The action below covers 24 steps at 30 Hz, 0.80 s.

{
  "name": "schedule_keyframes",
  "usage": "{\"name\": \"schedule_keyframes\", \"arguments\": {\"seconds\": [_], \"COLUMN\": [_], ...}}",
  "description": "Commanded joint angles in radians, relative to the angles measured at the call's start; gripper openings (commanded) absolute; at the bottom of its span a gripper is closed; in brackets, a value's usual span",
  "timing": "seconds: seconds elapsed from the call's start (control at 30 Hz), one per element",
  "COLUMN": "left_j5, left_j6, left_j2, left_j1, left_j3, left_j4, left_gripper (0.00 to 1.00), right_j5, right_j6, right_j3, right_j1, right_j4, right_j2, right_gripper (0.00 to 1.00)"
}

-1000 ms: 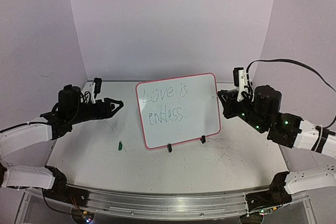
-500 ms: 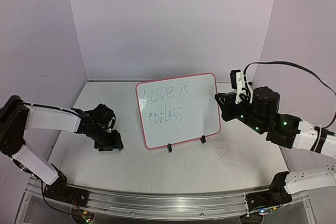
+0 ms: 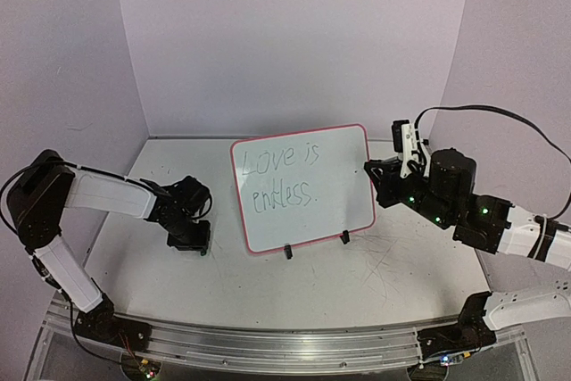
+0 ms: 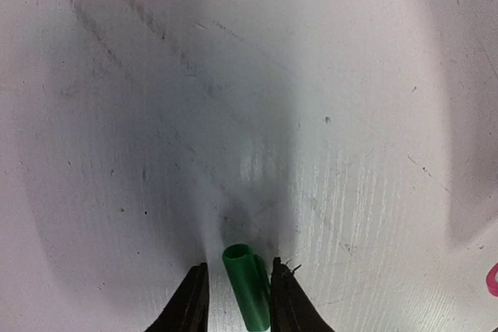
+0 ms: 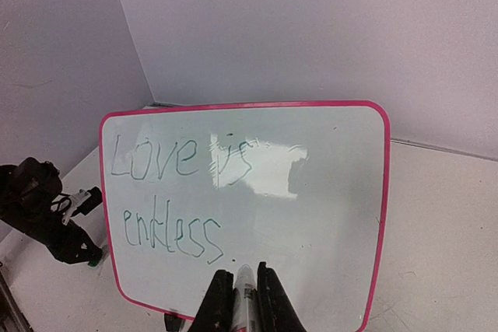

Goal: Write a sentence on the whiteboard
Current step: Pick up the pen cap from the corner of the board, then insert the whiteboard marker without the cap into the pen cap.

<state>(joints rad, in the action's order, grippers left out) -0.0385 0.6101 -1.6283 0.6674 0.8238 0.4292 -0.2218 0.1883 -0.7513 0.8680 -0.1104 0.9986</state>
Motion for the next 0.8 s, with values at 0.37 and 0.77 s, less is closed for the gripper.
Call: {"name": "schedule_keyframes", "arguments": {"seconds": [0.37, 0.77], "left_j5": [-0.095, 0.315], "left_j6": [0.047, -0.526], "left_j2": [0.471, 0.629], "left_j1": [0.13, 0.167], "left_j3": [-0.078, -0.011], "left_j4": [0.072, -0.467], "left_gripper": [0.0, 0.0], "right_j5": [-0.01, 0.471], "right_j6": [0.043, -0.011], "right_j3": [-0.028, -0.284], "right_j1": [-0.007, -0.025], "right_j4": [-0.124, -0.013], "right_j2": [0.049, 0.16], "right_gripper": [0.0, 0.0]}}
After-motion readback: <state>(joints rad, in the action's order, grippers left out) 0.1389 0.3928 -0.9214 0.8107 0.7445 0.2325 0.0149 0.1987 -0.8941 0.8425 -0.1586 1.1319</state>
